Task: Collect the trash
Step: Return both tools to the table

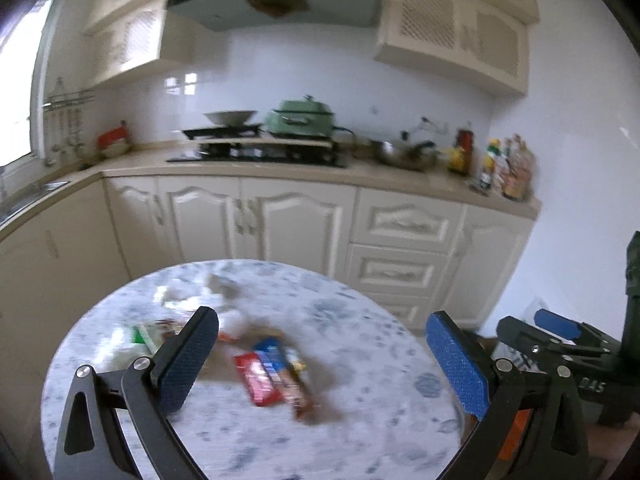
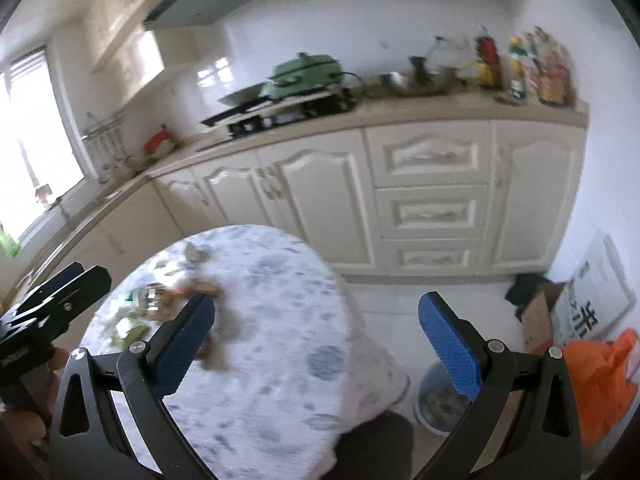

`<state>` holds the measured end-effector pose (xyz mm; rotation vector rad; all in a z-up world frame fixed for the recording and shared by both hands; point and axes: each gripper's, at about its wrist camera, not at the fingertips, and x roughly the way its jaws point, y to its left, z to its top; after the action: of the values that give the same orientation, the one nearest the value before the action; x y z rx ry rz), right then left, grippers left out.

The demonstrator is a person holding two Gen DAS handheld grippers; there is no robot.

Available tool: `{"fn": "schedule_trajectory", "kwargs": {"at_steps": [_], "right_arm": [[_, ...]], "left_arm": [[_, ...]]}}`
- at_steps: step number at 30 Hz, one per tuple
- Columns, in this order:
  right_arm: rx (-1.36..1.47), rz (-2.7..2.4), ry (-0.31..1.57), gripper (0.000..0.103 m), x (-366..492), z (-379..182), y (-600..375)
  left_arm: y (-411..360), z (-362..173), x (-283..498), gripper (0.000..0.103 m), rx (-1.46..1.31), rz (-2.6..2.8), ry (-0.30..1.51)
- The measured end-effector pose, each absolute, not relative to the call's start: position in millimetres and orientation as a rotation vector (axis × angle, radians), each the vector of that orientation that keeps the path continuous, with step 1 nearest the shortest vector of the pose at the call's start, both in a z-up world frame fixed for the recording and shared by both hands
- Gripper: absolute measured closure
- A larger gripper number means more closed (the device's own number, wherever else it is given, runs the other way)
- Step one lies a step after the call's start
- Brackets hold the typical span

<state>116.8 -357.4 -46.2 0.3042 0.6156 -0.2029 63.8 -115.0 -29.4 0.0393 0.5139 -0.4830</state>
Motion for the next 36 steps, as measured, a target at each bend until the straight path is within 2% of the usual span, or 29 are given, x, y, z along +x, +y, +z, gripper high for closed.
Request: {"fn": "schedule_trajectory", "kwargs": {"at_steps": [8, 20, 27, 36], "right_arm": [[0.226, -0.100, 0.574, 0.000, 134.6, -26.2, -297.8], [0.140, 0.000, 0.554, 0.000, 154.6, -19.2, -242.3], [0.108, 0.038, 0.617, 0.000, 173.9, -39.0, -222.0], [0.095, 0.052, 0.739, 0.000, 200.6, -85.8, -212.2]], "left_arm": [[-55.6, -32.1, 33.7, 0.001, -0.043, -0.388, 0.484], [-5.2, -37.5, 23.7, 0.001, -0.091, -0.259, 0.466], [5.4, -56.1, 31.7, 0.001, -0.086, -0.207, 0.495], [1.4, -93.4, 98.6, 0.001, -0.057, -0.190, 0.636]]}}
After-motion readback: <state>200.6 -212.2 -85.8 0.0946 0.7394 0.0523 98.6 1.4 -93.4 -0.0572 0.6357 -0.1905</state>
